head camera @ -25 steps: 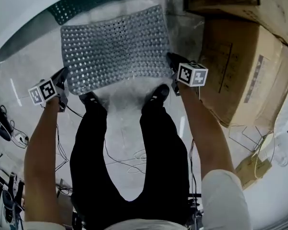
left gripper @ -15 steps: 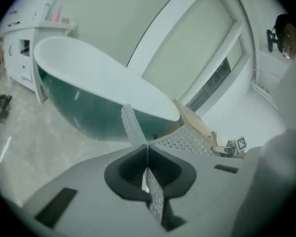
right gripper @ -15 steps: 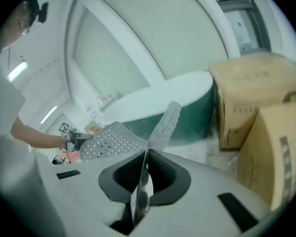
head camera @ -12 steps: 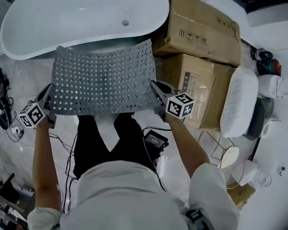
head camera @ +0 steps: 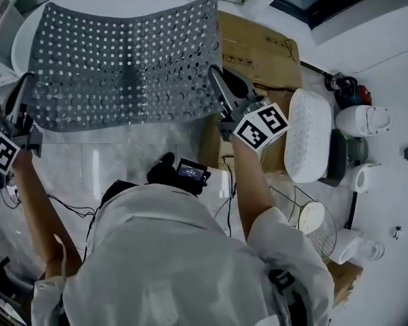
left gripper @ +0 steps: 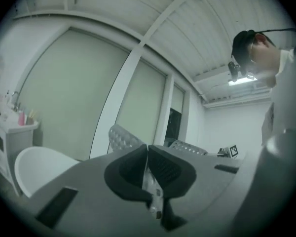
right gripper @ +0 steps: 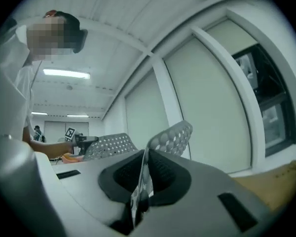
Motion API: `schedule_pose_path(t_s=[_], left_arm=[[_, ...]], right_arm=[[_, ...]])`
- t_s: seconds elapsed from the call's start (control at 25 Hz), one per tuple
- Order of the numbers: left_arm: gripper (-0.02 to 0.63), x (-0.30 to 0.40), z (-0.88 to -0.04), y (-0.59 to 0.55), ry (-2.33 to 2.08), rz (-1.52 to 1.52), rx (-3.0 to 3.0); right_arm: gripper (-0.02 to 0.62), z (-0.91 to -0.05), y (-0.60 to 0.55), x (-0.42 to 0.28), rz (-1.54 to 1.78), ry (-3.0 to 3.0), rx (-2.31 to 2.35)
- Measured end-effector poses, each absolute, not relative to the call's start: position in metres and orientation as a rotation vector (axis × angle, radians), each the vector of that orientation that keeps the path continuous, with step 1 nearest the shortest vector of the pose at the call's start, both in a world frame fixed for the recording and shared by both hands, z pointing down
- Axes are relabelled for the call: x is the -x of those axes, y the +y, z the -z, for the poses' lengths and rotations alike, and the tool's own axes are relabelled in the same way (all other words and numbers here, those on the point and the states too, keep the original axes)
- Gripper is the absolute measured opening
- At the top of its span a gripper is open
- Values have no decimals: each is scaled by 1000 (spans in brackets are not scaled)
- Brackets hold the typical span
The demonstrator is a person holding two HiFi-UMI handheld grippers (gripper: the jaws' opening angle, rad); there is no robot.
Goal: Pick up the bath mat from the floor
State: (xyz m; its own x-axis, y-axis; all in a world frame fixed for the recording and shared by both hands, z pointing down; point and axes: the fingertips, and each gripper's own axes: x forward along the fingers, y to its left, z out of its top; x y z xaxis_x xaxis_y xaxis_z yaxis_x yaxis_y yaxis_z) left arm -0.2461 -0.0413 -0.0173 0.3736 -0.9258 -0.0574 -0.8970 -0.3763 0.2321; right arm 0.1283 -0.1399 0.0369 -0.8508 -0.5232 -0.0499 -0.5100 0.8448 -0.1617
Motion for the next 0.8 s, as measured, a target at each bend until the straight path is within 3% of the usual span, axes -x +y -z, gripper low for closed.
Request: schedule_pose_path(t_s=[0.28, 0.56, 0.8], left_arm=[[15, 208, 71, 11, -1557, 314, -2628], [14, 196, 54, 174, -1482, 320, -2666], [15, 197, 52, 182, -1459, 325, -2642]], right_arm=[[40, 26, -83, -136, 53, 2833, 887], [38, -4, 77, -113, 168, 2821, 831], [38, -13, 86, -114, 233, 2849, 844]])
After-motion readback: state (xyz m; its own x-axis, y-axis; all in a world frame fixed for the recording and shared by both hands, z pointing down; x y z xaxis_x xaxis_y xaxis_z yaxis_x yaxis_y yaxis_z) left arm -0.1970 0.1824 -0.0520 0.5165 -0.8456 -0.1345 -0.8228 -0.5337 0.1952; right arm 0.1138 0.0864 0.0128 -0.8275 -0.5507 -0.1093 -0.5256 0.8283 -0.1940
